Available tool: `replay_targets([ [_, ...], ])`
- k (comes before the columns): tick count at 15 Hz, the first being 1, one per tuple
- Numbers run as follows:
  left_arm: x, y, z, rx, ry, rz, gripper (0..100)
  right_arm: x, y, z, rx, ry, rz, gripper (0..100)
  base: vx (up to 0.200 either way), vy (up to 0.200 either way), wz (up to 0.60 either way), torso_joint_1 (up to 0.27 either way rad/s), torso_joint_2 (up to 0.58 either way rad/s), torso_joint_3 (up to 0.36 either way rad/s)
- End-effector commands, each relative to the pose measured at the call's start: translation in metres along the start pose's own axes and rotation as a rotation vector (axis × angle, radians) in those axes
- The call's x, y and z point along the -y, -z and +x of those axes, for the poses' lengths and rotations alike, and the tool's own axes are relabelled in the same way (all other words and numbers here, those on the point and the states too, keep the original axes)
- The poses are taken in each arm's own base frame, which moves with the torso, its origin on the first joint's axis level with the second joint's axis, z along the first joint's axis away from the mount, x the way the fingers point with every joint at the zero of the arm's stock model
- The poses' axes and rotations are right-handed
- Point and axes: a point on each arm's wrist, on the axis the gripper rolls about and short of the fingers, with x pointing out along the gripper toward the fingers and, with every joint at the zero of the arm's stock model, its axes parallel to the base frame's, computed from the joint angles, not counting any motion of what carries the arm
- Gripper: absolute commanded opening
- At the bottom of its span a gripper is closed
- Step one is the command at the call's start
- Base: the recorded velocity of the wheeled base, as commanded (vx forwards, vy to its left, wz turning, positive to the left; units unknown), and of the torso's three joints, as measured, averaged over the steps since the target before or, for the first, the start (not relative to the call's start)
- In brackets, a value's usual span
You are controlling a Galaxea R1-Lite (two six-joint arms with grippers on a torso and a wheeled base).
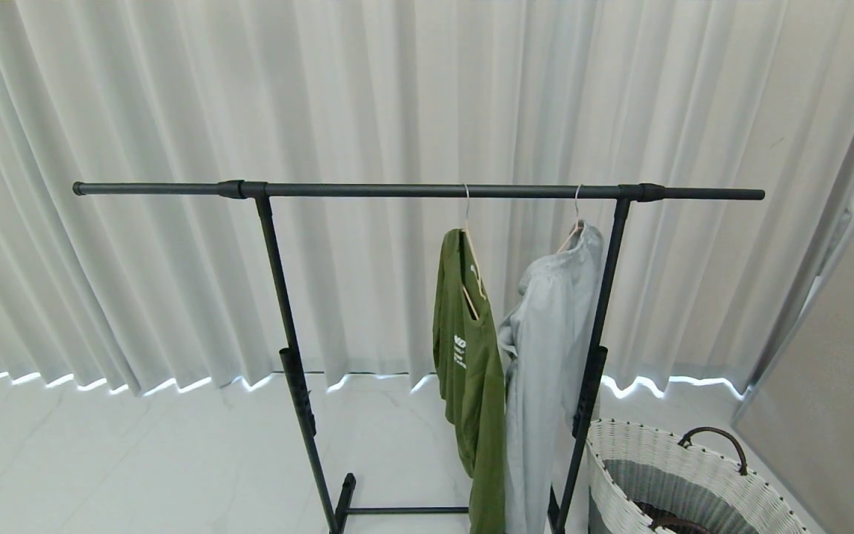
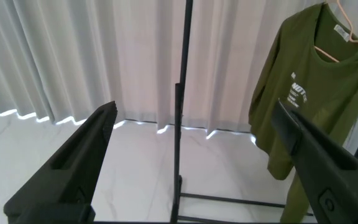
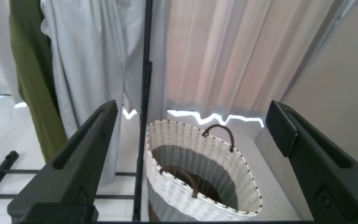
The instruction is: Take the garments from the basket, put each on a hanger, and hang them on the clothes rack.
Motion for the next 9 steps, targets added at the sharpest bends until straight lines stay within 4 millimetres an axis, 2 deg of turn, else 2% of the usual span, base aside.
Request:
replay_targets([
  [1,-0.0001,0.0013,-0.0016,0.011,-0.014,-0.017,100,0.0000,0.0000,-0.0001,0.002,0.000,0.001,100,0.000,0.000,0.00,0.000,0.00,0.000],
  [9,0.0002,0.0026,-0.0017,0.000,-0.005,-0.027,100,0.0000,0.0000,-0.0001,0.002,0.000,0.012,100,0.000,0.000,0.00,0.000,0.00,0.000],
])
